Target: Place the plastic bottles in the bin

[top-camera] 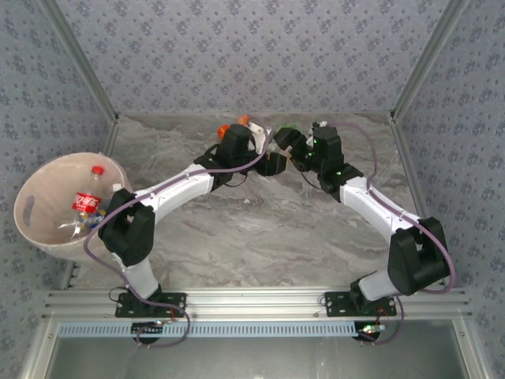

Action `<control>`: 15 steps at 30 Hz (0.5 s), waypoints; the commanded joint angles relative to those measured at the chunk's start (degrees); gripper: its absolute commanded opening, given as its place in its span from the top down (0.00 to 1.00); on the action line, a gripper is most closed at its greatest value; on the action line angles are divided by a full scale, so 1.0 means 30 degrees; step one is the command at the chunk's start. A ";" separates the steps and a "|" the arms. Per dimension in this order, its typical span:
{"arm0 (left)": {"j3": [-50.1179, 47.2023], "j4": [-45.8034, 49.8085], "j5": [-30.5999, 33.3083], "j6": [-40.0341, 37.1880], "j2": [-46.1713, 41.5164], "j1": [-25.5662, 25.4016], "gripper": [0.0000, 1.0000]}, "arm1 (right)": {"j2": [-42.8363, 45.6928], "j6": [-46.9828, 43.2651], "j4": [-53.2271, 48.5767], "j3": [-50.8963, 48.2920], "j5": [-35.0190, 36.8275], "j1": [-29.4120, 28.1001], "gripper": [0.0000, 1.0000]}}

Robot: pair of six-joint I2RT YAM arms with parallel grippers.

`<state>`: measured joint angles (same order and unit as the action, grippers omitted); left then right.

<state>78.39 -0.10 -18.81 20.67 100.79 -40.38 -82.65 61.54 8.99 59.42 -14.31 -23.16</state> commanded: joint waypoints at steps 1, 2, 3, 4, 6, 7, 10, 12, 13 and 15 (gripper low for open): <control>-0.0394 0.0083 0.1262 -0.0501 -0.0547 0.0109 0.41 | 0.1336 -0.0770 0.0004 0.0570 -0.1629 0.0883 0.09; -0.0476 0.0133 0.1414 -0.0538 -0.0605 0.0126 0.42 | 0.1551 -0.0795 0.0129 0.0530 -0.1869 0.1148 0.06; -0.0564 0.0146 0.1593 -0.0560 -0.0708 0.0130 0.42 | 0.1768 -0.0877 0.0172 0.0481 -0.2064 0.1449 0.00; -0.0652 0.0182 0.1734 -0.0583 -0.0848 0.0126 0.42 | 0.2113 -0.1084 0.0062 0.0460 -0.2201 0.1805 0.00; -0.0798 0.0318 0.2019 -0.0673 -0.1250 0.0130 0.42 | 0.2643 -0.1585 -0.0381 0.0383 -0.2086 0.2340 0.00; -0.0896 0.0420 0.2234 -0.0727 -0.1535 0.0130 0.42 | 0.2966 -0.1821 -0.0723 0.0293 -0.1877 0.2595 0.00; -0.1295 0.0875 0.2936 -0.0904 -0.2576 0.0151 0.43 | 0.3896 -0.2451 -0.1209 -0.0421 -0.0920 0.3263 0.00; -0.1528 0.1348 0.3400 -0.0941 -0.3384 0.0216 0.43 | 0.4431 -0.2976 -0.1693 -0.0927 0.0003 0.3619 0.00; -0.1692 0.1571 0.3658 -0.0967 -0.3865 0.0257 0.43 | 0.4695 -0.3247 -0.2027 -0.1177 0.0547 0.3768 0.00; -0.2006 0.2018 0.4288 -0.0943 -0.4946 0.0338 0.43 | 0.5020 -0.3674 -0.2272 -0.1736 0.1216 0.4017 0.00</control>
<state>72.90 4.60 -9.43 19.05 92.01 -39.86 -68.69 54.26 5.98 56.51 -14.76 -11.92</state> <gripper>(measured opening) 0.587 0.999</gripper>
